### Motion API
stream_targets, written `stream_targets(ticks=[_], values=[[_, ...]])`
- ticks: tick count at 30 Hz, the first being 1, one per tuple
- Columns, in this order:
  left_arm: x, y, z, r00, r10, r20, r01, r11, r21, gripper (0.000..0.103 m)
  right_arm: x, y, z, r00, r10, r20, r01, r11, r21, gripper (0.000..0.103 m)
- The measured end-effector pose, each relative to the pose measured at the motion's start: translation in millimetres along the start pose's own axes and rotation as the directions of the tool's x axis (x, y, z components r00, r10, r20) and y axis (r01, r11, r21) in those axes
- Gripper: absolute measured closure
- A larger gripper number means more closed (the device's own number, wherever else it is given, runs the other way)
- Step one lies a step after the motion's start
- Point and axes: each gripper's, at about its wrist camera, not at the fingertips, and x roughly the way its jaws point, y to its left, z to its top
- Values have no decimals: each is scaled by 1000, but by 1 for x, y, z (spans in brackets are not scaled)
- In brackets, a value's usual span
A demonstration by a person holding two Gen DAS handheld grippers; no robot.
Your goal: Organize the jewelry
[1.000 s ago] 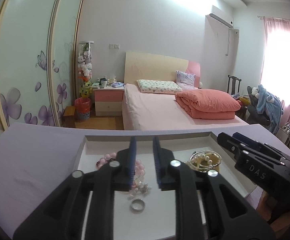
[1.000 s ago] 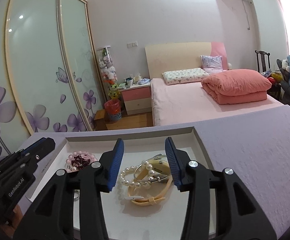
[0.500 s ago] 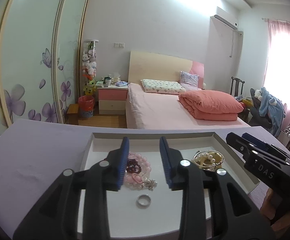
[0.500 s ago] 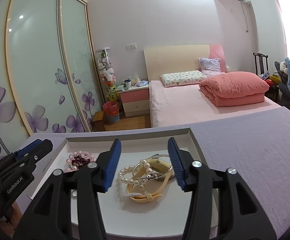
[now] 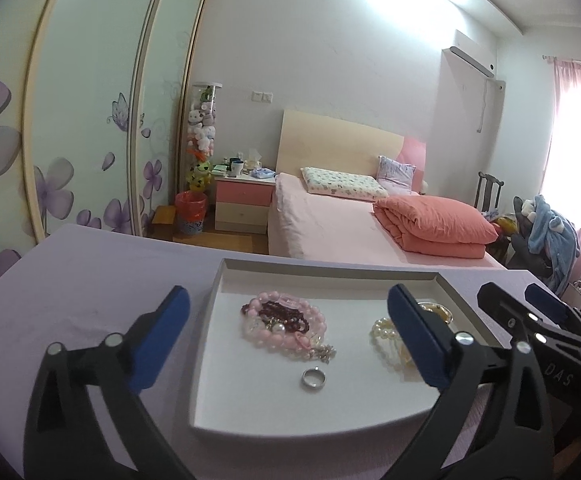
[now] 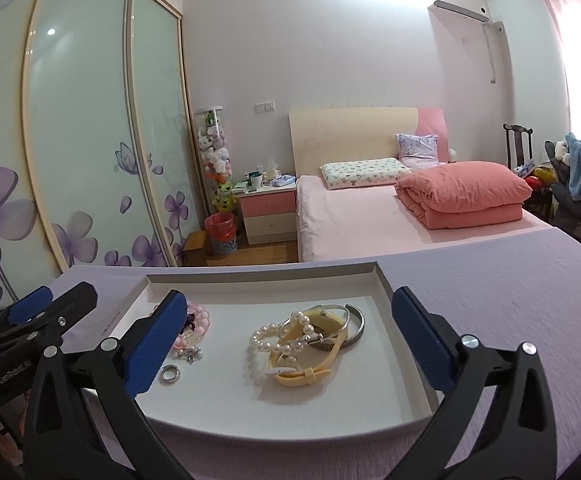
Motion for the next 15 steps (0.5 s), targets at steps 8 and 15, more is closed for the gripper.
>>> stream_targets(ticks=[8, 15], values=[[-28, 8, -2, 1000, 23, 5, -23, 1000, -4, 4, -23, 2, -2, 1000, -4, 13, 4, 1000, 7, 2], [-58, 14, -4, 999, 42, 24, -42, 999, -5, 4, -49, 5, -5, 999, -3, 35, 2, 1000, 12, 2]])
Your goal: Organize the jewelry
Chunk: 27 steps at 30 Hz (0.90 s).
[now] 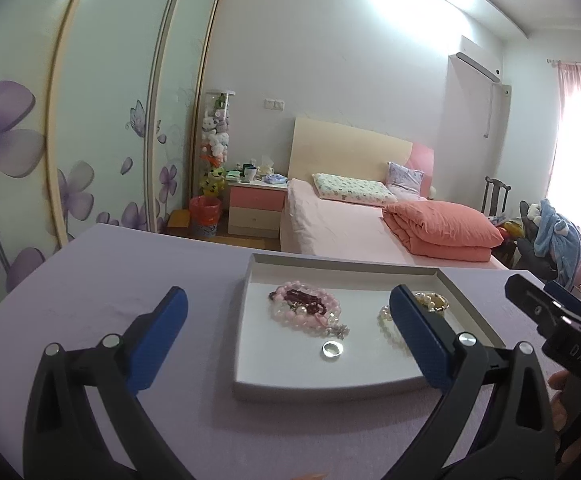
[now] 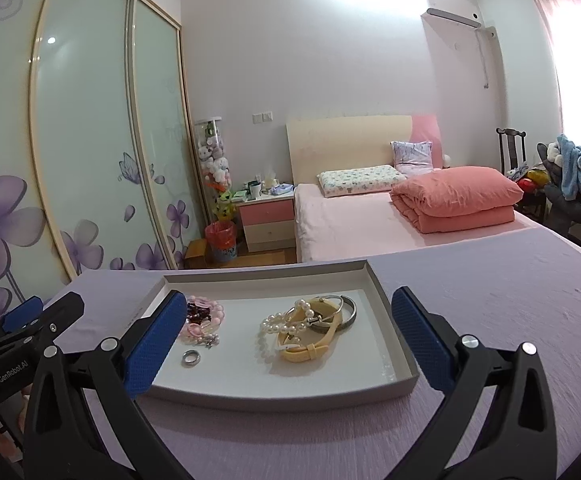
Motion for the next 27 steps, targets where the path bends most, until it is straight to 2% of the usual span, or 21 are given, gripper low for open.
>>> stream_targets(ticks=[11, 19, 27], values=[[-55, 11, -11, 999, 22, 25, -22, 1000, 1, 4, -47, -1, -13, 1000, 2, 16, -2, 1000, 1, 2], [-107, 12, -34, 999, 18, 44, -18, 1000, 0, 4, -93, -10, -31, 999, 2, 34, -3, 999, 46, 2], [-149, 8, -64, 997, 18, 72, -19, 1000, 14, 4, -129, -7, -58, 999, -18, 48, 18, 1000, -6, 2]])
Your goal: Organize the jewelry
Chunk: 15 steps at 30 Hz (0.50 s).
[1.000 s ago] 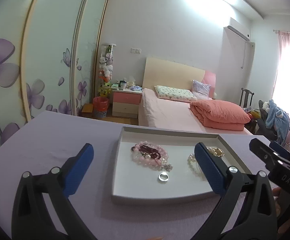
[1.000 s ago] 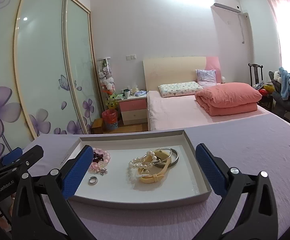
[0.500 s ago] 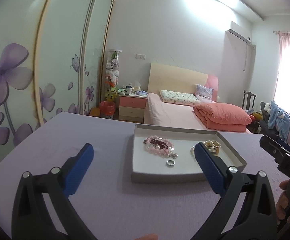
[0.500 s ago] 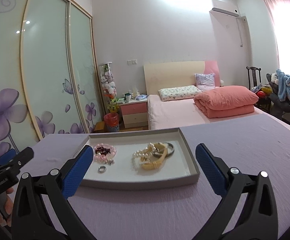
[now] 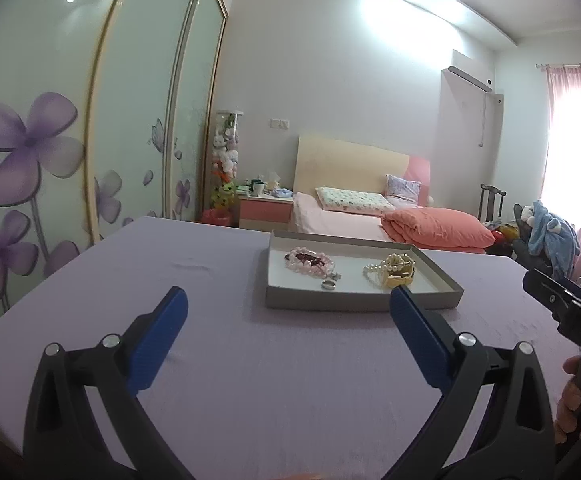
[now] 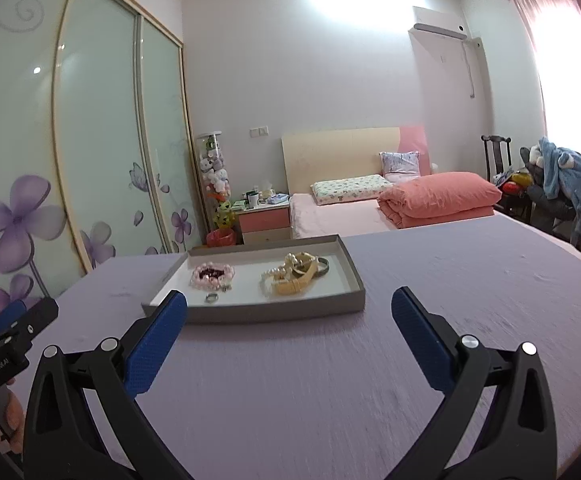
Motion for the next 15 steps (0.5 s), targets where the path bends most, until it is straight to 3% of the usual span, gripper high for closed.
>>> stream_targets(ticks=[6, 15], values=[[-22, 5, -6, 999, -27, 20, 28, 999, -22, 4, -14, 1, -9, 1000, -22, 3, 22, 999, -40, 2], [-37, -4, -13, 998, -57, 35, 56, 998, 28, 4, -18, -2, -10, 1000, -3, 3, 3, 999, -33, 2]])
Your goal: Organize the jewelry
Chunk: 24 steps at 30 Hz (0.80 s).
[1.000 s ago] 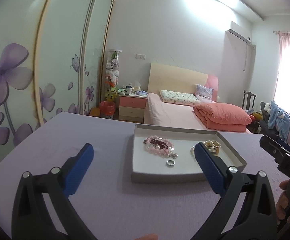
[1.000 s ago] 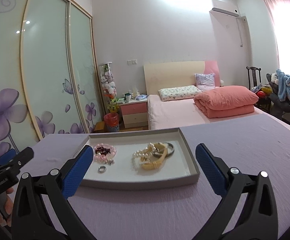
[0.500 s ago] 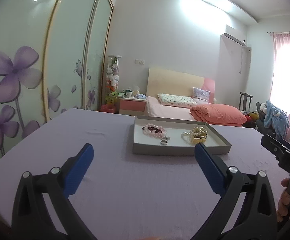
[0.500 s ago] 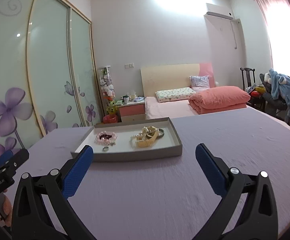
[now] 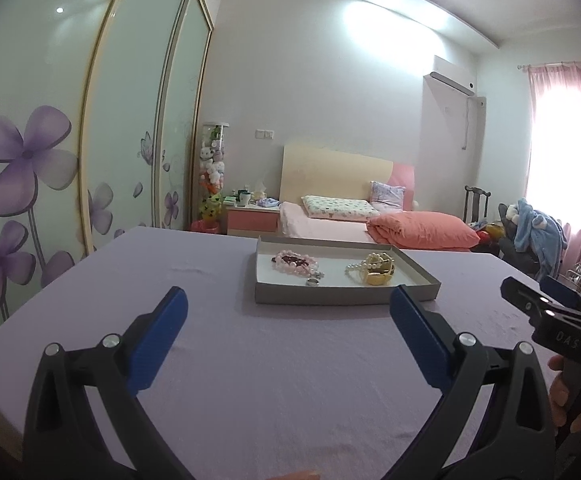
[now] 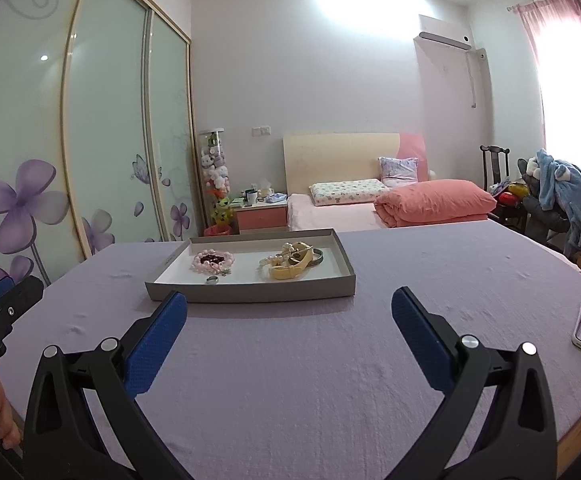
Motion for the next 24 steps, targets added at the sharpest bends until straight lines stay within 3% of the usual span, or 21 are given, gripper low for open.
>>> stream_targets(ticks=[24], values=[[11, 2, -3, 999, 6, -35, -7, 1000, -29, 4, -5, 5, -2, 1000, 14, 2, -14, 1000, -7, 2]])
